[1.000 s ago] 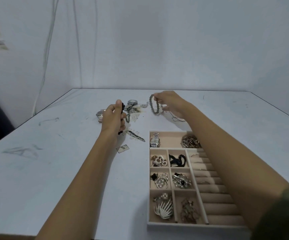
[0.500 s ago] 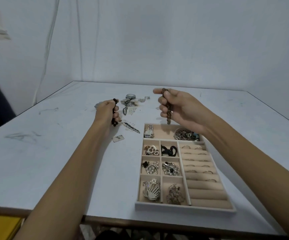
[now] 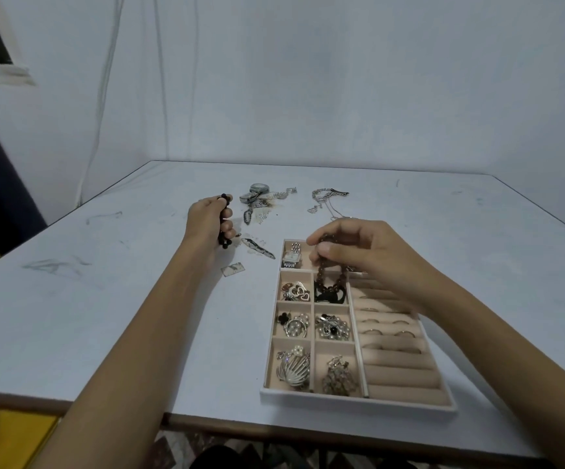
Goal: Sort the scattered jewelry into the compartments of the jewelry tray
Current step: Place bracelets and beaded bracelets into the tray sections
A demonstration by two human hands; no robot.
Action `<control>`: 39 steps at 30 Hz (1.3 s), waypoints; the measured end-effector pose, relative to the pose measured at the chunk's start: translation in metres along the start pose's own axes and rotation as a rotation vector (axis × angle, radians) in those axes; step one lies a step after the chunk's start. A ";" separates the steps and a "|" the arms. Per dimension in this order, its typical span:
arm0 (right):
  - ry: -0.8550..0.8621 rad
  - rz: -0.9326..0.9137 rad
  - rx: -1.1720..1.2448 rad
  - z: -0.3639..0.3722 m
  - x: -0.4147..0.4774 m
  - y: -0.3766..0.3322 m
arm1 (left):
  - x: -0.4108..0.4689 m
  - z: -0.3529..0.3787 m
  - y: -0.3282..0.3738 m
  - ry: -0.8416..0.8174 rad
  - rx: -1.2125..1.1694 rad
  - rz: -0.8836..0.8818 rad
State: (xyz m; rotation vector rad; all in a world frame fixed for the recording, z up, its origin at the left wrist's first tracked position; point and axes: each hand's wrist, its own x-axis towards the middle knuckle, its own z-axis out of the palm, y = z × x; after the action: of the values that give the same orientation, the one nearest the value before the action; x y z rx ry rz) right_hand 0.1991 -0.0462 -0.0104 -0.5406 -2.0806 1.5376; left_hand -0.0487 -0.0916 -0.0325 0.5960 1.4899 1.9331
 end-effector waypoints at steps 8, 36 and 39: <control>0.024 -0.052 -0.277 -0.015 -0.005 -0.014 | -0.002 0.000 0.000 -0.014 0.022 0.000; -0.136 -0.108 -0.548 -0.004 0.000 -0.006 | -0.006 0.001 0.001 -0.061 0.086 -0.023; -0.130 -0.112 -0.565 -0.002 0.001 -0.003 | -0.007 0.002 0.002 -0.059 0.092 -0.022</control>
State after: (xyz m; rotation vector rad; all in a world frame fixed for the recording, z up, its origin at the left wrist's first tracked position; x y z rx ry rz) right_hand 0.1991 -0.0446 -0.0065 -0.5132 -2.6051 0.9301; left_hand -0.0424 -0.0957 -0.0303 0.6690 1.5479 1.8223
